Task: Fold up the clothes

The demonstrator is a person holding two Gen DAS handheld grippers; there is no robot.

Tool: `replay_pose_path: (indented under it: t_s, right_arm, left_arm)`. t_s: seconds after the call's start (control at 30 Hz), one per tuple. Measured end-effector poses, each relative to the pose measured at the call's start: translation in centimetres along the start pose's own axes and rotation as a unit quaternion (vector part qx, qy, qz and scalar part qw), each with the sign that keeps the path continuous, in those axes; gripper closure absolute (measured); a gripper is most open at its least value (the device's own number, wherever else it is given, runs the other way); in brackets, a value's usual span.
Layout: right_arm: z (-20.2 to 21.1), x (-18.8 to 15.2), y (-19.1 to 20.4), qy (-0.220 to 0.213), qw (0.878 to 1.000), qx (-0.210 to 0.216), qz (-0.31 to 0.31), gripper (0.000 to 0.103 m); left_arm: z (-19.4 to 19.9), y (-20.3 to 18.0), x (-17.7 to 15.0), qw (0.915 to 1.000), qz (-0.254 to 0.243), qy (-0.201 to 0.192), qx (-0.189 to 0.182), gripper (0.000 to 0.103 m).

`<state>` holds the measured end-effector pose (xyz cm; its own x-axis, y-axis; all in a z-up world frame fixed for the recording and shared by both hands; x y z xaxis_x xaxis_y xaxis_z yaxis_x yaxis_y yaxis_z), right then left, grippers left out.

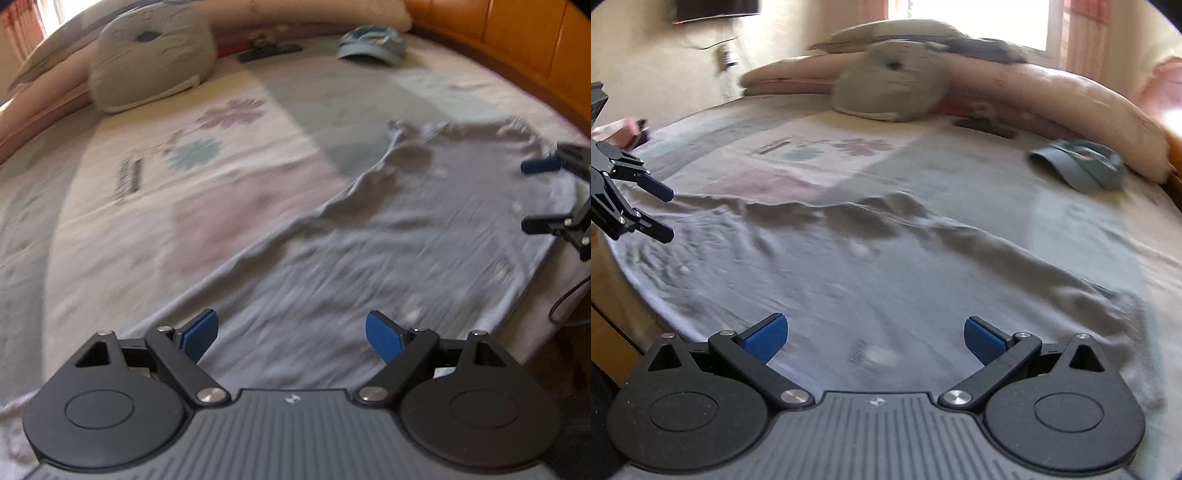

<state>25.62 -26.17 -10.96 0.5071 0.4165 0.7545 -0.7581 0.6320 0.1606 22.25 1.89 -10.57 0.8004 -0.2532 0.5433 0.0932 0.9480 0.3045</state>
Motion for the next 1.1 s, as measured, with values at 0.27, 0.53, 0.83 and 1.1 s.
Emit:
replay_pose_path:
  t_s: [0.27, 0.53, 0.83, 1.1]
  right_arm:
    - [-1.2, -1.9, 1.0, 0.029, 0.999, 0.023, 0.013, 0.0]
    - [-2.1, -1.2, 0.9, 0.058, 0.997, 0.05, 0.028, 0.0]
    - [-2.3, -0.8, 0.8, 0.066, 0.997, 0.048, 0.016, 0.0]
    - [-2.0, 0.2, 2.0, 0.063, 0.997, 0.039, -0.019, 0.0]
  left_arm:
    - [0.3, 1.9, -4.8, 0.9933, 0.102, 0.053, 0.006, 0.016]
    - [0.5, 3.4, -5.7, 0.9861, 0.149, 0.067, 0.031, 0.015]
    - [0.2, 6.9, -2.5, 0.9813, 0.189, 0.015, 0.036, 0.015]
    - [-4.3, 11.0, -2.5, 0.9685, 0.248, 0.012, 0.018, 0.016]
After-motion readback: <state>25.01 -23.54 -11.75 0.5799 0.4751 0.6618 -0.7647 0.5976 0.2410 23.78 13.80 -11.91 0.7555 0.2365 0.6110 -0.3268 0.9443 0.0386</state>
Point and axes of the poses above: each gripper's, at about its wrist camera, not at the fingertips, and z roughly against the way its jaws point, y to its left, x to its top, the point moved 7 cm from there along -z, roughly the way its jaws point, and after that the axes turned 14 degrees about x, right-handed, at the moved point
